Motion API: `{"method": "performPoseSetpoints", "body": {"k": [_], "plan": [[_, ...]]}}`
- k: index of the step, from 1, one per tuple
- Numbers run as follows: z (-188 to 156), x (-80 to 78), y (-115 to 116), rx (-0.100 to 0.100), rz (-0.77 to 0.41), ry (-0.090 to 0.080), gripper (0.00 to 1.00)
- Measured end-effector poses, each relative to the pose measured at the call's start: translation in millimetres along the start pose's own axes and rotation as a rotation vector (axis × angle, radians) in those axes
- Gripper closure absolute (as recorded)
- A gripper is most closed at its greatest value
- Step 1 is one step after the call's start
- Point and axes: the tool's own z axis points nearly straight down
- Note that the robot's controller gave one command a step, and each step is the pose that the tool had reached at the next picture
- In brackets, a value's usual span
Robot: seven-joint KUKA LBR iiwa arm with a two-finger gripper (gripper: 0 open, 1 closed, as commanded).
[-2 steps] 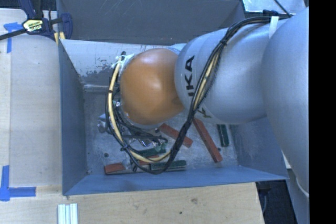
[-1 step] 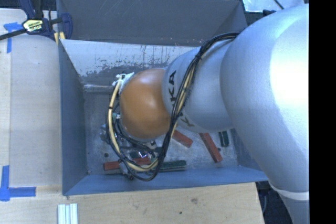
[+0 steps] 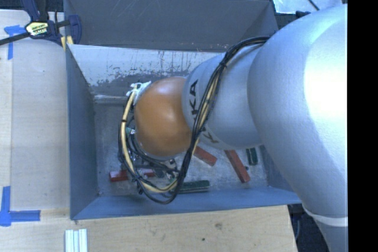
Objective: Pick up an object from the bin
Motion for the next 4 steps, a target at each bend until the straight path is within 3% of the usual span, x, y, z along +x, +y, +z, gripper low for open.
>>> {"method": "performPoseSetpoints", "body": {"k": [3,4], "plan": [[0.8,-14.0,-16.4,-0.002,0.086,-0.007,1.0],[2.0,-13.1,-17.7,0.0,0.088,-0.004,0.0]]}}
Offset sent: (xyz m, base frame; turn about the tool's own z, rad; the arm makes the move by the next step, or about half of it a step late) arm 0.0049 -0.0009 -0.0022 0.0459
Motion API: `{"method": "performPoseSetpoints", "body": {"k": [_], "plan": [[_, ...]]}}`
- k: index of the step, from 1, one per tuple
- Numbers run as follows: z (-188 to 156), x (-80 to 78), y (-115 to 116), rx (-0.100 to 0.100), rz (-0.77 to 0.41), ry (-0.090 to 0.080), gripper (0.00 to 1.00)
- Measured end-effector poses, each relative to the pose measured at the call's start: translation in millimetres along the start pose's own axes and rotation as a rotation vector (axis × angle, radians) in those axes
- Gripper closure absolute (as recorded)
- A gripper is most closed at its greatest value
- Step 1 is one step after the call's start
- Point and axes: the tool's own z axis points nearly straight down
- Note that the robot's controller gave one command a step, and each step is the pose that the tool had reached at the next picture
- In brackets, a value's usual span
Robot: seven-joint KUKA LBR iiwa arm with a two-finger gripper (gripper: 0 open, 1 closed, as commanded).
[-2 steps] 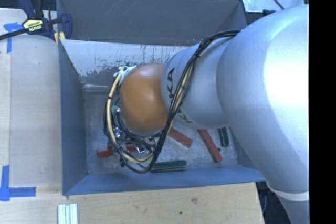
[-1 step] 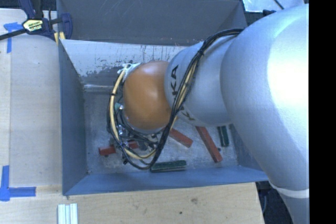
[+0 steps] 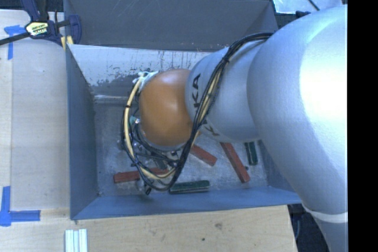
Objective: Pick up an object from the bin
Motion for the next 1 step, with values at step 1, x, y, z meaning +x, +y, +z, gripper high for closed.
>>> {"method": "performPoseSetpoints", "body": {"k": [1], "plan": [[0.0,-0.3,-0.1,0.0,0.001,0.0,1.0]]}}
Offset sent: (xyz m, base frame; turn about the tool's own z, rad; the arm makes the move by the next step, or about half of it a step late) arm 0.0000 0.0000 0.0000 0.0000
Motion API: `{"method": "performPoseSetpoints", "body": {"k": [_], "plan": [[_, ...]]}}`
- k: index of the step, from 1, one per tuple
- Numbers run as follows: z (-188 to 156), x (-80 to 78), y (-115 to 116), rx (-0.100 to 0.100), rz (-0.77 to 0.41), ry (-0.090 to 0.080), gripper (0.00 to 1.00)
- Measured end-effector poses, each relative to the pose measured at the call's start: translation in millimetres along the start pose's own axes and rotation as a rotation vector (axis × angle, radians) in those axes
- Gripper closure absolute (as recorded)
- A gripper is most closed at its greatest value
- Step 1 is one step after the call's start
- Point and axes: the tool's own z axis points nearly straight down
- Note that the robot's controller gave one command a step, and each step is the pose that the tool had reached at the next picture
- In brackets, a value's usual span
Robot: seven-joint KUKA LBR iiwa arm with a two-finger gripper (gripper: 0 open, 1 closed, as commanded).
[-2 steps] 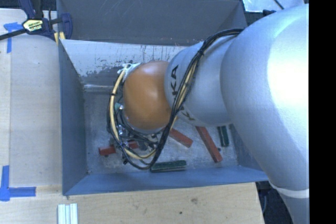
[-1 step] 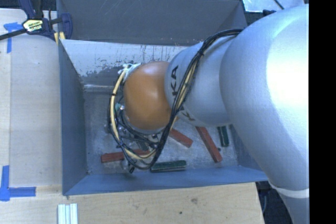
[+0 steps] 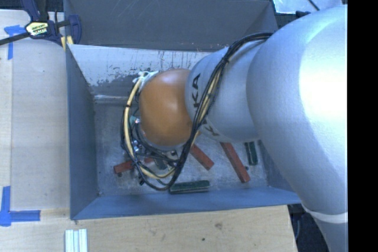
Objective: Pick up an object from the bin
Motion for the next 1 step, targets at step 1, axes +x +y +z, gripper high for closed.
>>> {"method": "performPoseSetpoints", "body": {"k": [1], "plan": [[-143.6,-0.8,-17.5,0.001,-0.432,0.003,1.0]]}}
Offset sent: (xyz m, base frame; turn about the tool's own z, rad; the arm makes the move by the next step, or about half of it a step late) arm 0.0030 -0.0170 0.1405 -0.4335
